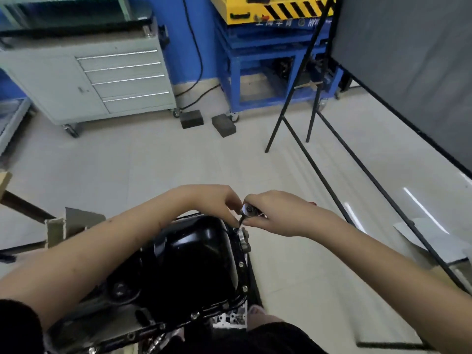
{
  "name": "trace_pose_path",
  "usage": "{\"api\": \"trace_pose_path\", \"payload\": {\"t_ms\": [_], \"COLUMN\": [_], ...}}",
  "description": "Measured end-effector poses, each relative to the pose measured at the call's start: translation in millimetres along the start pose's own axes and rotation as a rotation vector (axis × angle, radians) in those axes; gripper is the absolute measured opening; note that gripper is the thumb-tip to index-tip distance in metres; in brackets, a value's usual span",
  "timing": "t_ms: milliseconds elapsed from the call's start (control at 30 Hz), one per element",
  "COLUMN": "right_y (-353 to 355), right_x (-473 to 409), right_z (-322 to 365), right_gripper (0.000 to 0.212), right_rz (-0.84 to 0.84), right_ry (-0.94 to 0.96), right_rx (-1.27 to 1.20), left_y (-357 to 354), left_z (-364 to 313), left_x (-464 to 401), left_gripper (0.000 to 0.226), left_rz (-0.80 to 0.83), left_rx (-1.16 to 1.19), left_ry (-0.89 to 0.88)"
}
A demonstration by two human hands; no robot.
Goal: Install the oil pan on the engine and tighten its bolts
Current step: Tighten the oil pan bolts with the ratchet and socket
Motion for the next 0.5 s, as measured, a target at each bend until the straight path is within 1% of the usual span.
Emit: {"api": "trace_pose_path", "payload": {"t_ms": [100,133,167,233,333,400,500], "right_y": [5.2,5.3,4.6,4.0,11.0,16.4,20.3], "right_x": [-5.8,-6.9,-7.2,-6.7,-2.3,-0.6,0.5], "right_z": [4.0,5.8,7.5,7.8,7.7,12.6,18.8], "right_gripper": [0.035,0.035,0.036,0.039,0.040,0.035,0.024], "right_rz": [0.007,0.005,0.003,-0.024,-0.135,-0.191,-0.200], "right_ry": [0.058,0.075,0.085,0.092,0.094,0.132,0.230], "right_rx": [0.093,0.117,0.136,0.125,0.102,0.154,0.167], "left_y": [-1.7,-2.7,-5.4,-8.4,-8.0,-5.7,-3.0], "left_z": [4.0,3.9,3.8,2.5,-0.5,-5.4,-6.4], "left_x": [5.5,7.6,9.3,13.0,19.4,21.8,18.4], "left_gripper": [0.014,0.013,0.019,0.028,0.030,0.030,0.033], "left_rz": [-0.192,-0.249,-0.287,-0.330,-0.377,-0.406,-0.438], "left_rx": [0.046,0.047,0.038,-0.013,-0.065,-0.084,-0.118], "left_ry": [0.063,0.081,0.106,0.154,0.185,0.156,0.104]}}
Point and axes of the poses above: each hand's wrist, its own x-axis away from the middle knuckle, its own y-axis out of the back of the hand, z = x × y, the point moved 10 cm from there along -x, towards the middle knuckle, and after that the axes turned 10 degrees about z, right-handed, at the moved point
